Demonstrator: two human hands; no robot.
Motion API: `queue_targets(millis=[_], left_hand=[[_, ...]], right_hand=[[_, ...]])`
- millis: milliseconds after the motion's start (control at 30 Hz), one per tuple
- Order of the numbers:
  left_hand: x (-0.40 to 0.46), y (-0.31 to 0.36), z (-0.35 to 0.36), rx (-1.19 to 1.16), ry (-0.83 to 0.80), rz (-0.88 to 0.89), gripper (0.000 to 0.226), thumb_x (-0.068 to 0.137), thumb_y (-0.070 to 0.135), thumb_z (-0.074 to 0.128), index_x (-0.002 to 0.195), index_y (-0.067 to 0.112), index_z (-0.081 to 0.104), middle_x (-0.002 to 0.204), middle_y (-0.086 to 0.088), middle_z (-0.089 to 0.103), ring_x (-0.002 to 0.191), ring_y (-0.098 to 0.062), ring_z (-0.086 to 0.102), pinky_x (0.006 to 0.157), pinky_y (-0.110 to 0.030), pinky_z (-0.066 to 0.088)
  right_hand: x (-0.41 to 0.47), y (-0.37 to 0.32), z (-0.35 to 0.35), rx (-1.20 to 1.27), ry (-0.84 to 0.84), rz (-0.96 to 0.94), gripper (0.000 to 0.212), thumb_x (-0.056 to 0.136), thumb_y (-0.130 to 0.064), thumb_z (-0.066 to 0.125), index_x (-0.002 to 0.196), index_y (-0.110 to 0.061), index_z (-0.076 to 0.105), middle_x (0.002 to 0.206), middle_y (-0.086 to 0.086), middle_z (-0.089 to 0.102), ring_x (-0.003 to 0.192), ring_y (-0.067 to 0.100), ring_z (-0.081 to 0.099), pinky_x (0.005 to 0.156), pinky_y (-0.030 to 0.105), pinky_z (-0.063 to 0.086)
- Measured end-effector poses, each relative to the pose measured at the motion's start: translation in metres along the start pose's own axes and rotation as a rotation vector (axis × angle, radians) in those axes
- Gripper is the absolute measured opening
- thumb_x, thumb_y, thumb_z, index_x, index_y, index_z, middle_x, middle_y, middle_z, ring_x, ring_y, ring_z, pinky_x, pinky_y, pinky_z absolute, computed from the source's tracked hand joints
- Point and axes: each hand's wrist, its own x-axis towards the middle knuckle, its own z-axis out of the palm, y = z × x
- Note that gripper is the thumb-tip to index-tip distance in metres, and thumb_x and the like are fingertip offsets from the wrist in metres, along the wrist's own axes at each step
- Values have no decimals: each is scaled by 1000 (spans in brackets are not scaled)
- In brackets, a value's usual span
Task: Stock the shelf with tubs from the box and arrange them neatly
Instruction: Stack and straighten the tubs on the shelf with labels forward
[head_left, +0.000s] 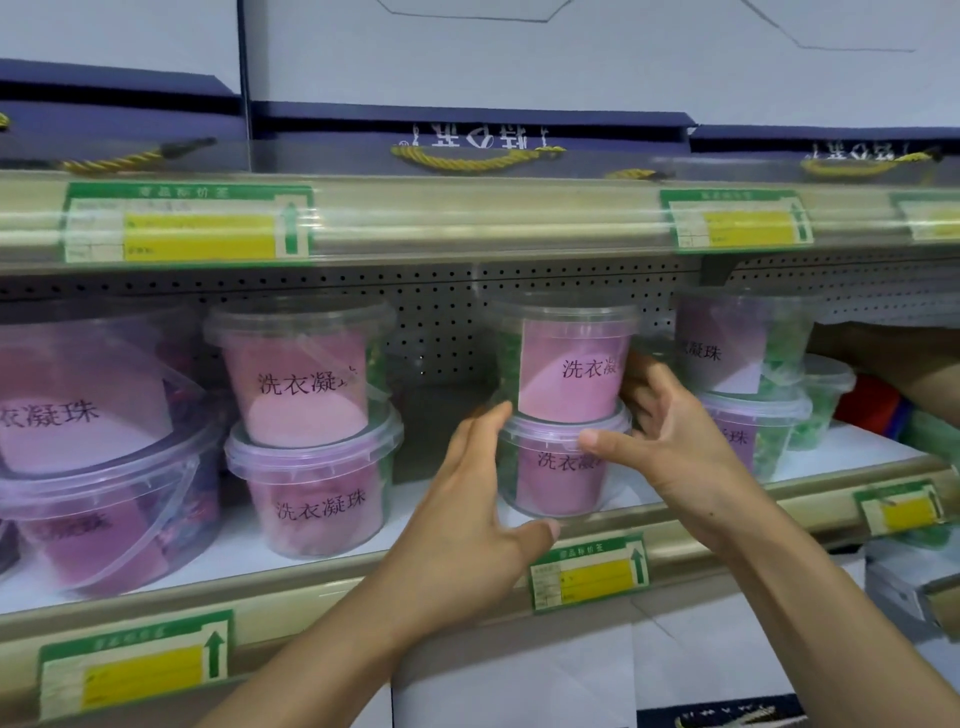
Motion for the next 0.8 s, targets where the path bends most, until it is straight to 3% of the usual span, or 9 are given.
queue_targets(millis=[133,233,400,533,667,733,800], left_hand=[[12,6,13,-40,-46,9,93,79,29,70,147,36,7,149,23,11,136,-2,28,110,-28,32],[18,11,20,-42,-70,12,93,78,32,70,146,37,6,150,22,9,135,-4,28,110,-31,34],[23,15,28,-45,-117,24,94,77,35,69,147,39,7,151,23,5,137,-6,28,110,-35,35],[24,11,24,-21,-102,18,88,81,30,67,146,36,9,152,18,15,135,-2,30,108,-23,29],[43,4,14,84,4,-113,78,86,20,61,148,26,12,144,-3,37,129,-17,39,91,-18,29],[60,2,11,145,28,-171,74,89,17,56,149,23,13,136,-12,48,118,-25,49,82,-21,35],[80,-1,10,164,62,-207,67,89,10,52,146,23,21,136,-12,48,117,-29,52,85,-25,40]], right_hand=[[-1,-3,-15,-28,44,-9,73,73,11,69,135,-13,39,128,-1,57,115,4,56,94,21,48],[-7,-4,-19,-145,171,-29,71,73,6,73,133,-13,41,124,-3,57,114,4,55,95,21,48],[-19,-7,-19,-526,442,-117,67,73,-8,78,130,-19,44,112,-8,53,97,1,54,77,13,48],[-30,-7,-12,-935,583,-266,49,71,-13,78,112,-14,51,112,5,47,99,19,50,73,27,39],[-34,2,4,-1143,413,-563,35,63,-4,79,93,-5,63,96,12,53,90,26,48,65,33,44],[-30,7,7,-1203,357,-597,33,60,-3,80,89,-4,65,91,13,55,84,30,50,63,38,46],[-26,9,6,-1212,368,-607,30,61,-2,79,86,-4,64,88,13,56,80,33,50,62,41,45]])
